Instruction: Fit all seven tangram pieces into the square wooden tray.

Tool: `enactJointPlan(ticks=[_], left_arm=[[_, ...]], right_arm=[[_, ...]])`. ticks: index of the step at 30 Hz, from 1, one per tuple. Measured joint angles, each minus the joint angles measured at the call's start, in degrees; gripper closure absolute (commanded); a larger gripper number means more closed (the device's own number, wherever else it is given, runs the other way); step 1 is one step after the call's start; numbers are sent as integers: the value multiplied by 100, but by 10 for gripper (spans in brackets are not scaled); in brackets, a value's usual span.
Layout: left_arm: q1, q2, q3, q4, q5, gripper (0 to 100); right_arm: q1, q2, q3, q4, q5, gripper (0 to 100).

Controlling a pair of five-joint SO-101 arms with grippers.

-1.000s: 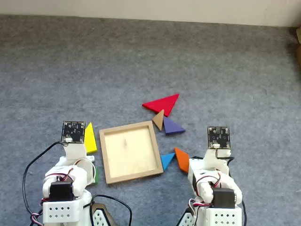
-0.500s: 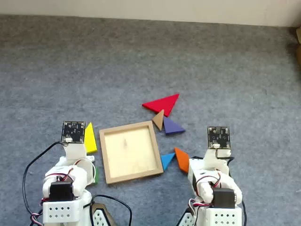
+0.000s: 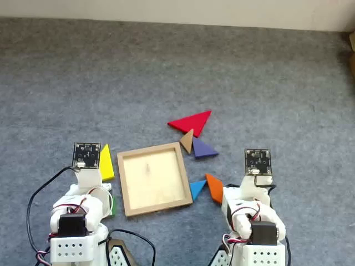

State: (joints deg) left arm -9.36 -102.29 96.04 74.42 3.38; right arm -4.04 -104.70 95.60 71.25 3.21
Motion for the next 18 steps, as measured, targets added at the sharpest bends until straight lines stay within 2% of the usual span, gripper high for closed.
enactJointPlan(ticks=[18], left_arm=[[0,0,0,0,0,993]], right_arm=[[-114,0,0,0,0,993]])
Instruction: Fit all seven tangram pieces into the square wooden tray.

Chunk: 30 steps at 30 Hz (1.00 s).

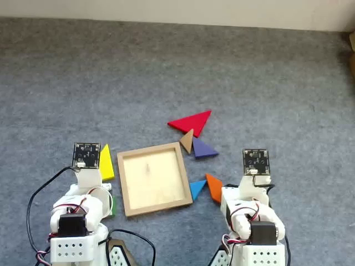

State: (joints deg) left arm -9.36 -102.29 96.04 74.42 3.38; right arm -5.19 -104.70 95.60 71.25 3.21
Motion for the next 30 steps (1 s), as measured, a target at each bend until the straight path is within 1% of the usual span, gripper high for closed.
enactJointPlan(ticks=[5,9,13,14,18,19,22,24,26,30], left_arm=[[0,0,0,0,0,993],[0,0,0,0,0,993],[0,0,0,0,0,993],[0,0,0,0,0,993],[0,0,0,0,0,993],[0,0,0,0,0,993],[0,0,0,0,0,993],[0,0,0,0,0,993],[0,0,0,0,0,993],[0,0,0,0,0,993]], right_arm=[[79,0,0,0,0,993],[774,0,0,-97,0,993],[1371,0,-264,-668,0,988],[1451,0,-396,-774,158,988],[1433,0,-897,-826,1459,984],[1433,0,-1029,-756,1653,974],[1433,-9,-1732,-440,1908,942],[1433,290,-2251,-264,1996,912],[1407,782,-2734,-202,2013,873],[1073,2154,-3736,-97,2031,812]])
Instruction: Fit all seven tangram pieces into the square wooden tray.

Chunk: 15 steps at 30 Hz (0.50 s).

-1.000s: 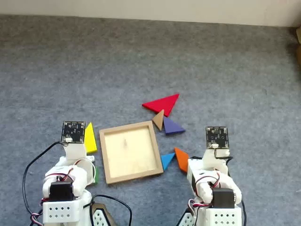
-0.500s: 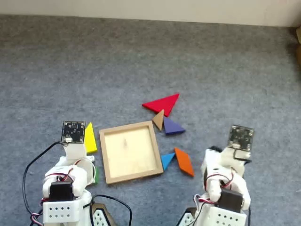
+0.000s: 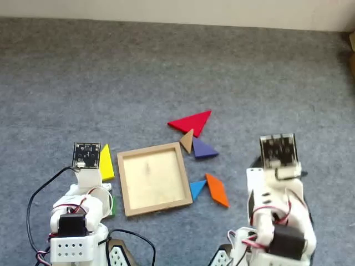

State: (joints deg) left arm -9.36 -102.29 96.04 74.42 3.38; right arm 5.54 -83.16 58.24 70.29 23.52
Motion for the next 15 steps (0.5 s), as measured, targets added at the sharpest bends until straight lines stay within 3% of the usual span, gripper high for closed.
enactJointPlan(ticks=[7,15], left_arm=[[0,0,0,0,0,993],[0,0,0,0,0,993]], right_arm=[[-862,2462,-1319,237,0,755],[-2224,4738,-1670,229,0,693]])
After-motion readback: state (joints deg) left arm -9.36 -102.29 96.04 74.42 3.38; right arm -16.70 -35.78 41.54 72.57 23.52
